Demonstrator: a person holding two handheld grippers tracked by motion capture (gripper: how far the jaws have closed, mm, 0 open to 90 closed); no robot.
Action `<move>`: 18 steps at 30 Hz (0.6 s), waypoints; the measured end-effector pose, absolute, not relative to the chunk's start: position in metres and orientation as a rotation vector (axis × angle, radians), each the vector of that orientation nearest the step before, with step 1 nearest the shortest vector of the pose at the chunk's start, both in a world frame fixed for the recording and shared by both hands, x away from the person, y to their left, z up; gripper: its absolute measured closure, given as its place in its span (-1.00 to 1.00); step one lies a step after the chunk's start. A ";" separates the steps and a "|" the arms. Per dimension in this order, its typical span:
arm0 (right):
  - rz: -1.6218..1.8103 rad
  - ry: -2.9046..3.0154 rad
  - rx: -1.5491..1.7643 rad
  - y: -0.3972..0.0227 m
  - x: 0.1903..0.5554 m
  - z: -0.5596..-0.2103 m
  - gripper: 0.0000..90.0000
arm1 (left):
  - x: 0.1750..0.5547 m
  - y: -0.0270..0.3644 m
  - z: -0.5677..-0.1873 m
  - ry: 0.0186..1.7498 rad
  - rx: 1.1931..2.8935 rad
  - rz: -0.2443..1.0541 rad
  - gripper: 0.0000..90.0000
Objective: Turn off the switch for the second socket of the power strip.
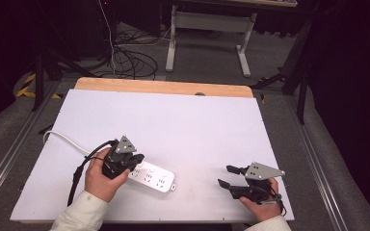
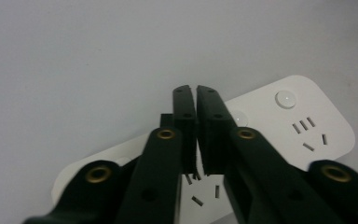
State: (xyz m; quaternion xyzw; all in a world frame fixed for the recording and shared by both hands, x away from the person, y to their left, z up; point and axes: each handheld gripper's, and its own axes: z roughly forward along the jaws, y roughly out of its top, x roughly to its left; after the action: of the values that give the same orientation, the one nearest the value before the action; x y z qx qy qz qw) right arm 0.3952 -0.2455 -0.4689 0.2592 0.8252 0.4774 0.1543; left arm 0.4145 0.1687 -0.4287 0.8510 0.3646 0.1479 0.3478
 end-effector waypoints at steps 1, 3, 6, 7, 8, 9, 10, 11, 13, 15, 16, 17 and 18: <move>1.368 2.366 0.743 -0.245 0.395 -0.469 -0.10 | 0.414 0.169 -0.428 0.943 2.202 0.380 0.87; 1.368 2.367 0.743 -0.245 0.395 -0.469 -0.10 | 0.414 0.170 -0.427 0.937 2.197 0.388 0.71; 1.369 2.366 0.745 -0.246 0.396 -0.469 -0.10 | 0.411 0.171 -0.424 0.934 2.166 0.410 0.29; 1.369 2.366 0.745 -0.246 0.396 -0.469 -0.10 | 0.409 0.170 -0.423 0.944 2.160 0.426 0.29; 1.369 2.366 0.746 -0.246 0.396 -0.469 -0.10 | 0.408 0.171 -0.422 0.931 2.154 0.461 0.19; 1.368 2.368 0.746 -0.245 0.396 -0.469 -0.10 | 0.407 0.171 -0.421 0.920 2.143 0.453 0.16; 1.367 2.370 0.747 -0.245 0.396 -0.469 -0.10 | 0.407 0.172 -0.420 0.898 2.134 0.468 0.13; 1.366 2.371 0.746 -0.245 0.396 -0.469 -0.10 | 0.406 0.172 -0.420 0.882 2.124 0.467 0.07; 1.369 2.370 0.746 -0.245 0.396 -0.469 -0.10 | 0.406 0.174 -0.419 0.876 2.123 0.477 -0.08; 1.369 2.367 0.746 -0.246 0.395 -0.469 -0.10 | 0.406 0.175 -0.418 0.866 2.117 0.477 -0.13; 1.369 2.366 0.746 -0.246 0.395 -0.469 -0.10 | 0.405 0.175 -0.418 0.868 2.114 0.479 -0.15; 1.369 2.368 0.745 -0.246 0.395 -0.469 -0.10 | 0.405 0.175 -0.418 0.867 2.105 0.468 -0.17; 1.370 2.366 0.745 -0.246 0.395 -0.469 -0.10 | 0.405 0.176 -0.417 0.864 2.106 0.468 -0.18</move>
State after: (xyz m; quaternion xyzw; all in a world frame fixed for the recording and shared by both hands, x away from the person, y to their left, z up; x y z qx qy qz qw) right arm 0.3953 -0.2459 -0.4693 0.2598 0.8252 0.4776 0.1532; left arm 0.4047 0.1759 -0.4168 0.8316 0.3410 0.1847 0.3976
